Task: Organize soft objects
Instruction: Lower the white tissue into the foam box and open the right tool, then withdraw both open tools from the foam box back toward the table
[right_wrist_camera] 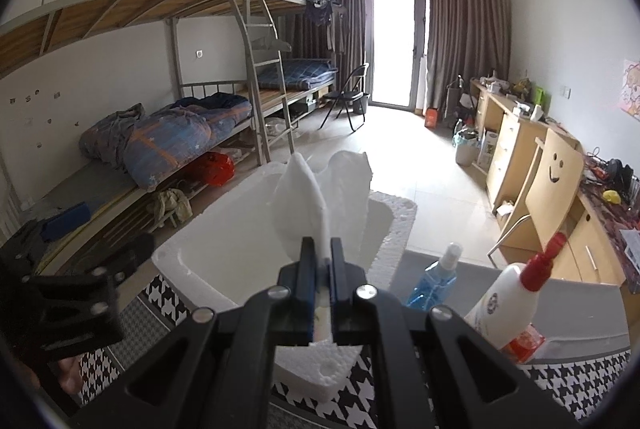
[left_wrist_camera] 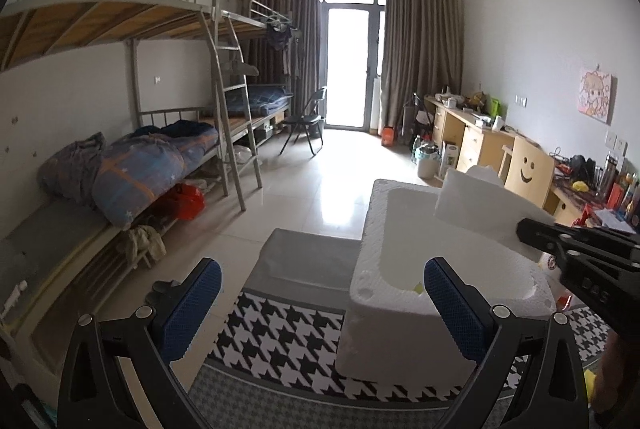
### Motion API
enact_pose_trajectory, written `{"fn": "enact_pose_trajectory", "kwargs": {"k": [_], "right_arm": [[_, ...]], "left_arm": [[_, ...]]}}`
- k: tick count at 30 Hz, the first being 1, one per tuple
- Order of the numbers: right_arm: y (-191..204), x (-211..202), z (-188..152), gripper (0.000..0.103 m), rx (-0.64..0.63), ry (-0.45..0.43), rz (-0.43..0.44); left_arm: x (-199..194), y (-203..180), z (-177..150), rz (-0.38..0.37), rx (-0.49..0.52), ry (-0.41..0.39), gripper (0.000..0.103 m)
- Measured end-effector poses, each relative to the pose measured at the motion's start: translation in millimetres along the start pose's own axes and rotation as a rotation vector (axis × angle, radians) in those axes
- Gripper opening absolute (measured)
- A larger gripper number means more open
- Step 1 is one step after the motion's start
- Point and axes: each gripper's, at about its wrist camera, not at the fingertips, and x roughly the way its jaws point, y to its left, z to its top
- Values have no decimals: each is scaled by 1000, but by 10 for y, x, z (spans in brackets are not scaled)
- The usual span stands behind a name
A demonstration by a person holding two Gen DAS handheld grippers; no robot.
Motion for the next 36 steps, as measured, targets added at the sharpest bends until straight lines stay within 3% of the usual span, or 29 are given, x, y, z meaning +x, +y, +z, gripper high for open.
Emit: {"fn": "enact_pose_trajectory", "kwargs": {"k": [10, 13, 15, 17, 26, 33, 36], "right_arm": [[-34, 225, -5, 9, -2, 55, 20], [-64, 285, -20, 32, 23, 80, 41], [-73, 274, -32, 55, 50, 84, 50], [-81, 238, -29, 62, 59, 70, 42], [-21, 19, 18, 63, 24, 31, 30], [-8, -291, 4, 79, 20, -39, 18], [27, -376, -16, 80, 6, -52, 4]], "left_arm": [[-60, 60, -58, 22, 14, -1, 102], [-81, 63, -70, 35, 18, -7, 102], [-108, 77, -79, 27, 13, -10, 102], [-128, 84, -71, 19, 6, -11, 102], [-224, 42, -64, -8, 7, -12, 102], [-378, -31, -63, -30, 25, -33, 102], [-442, -80, -68, -39, 40, -31, 102]]}}
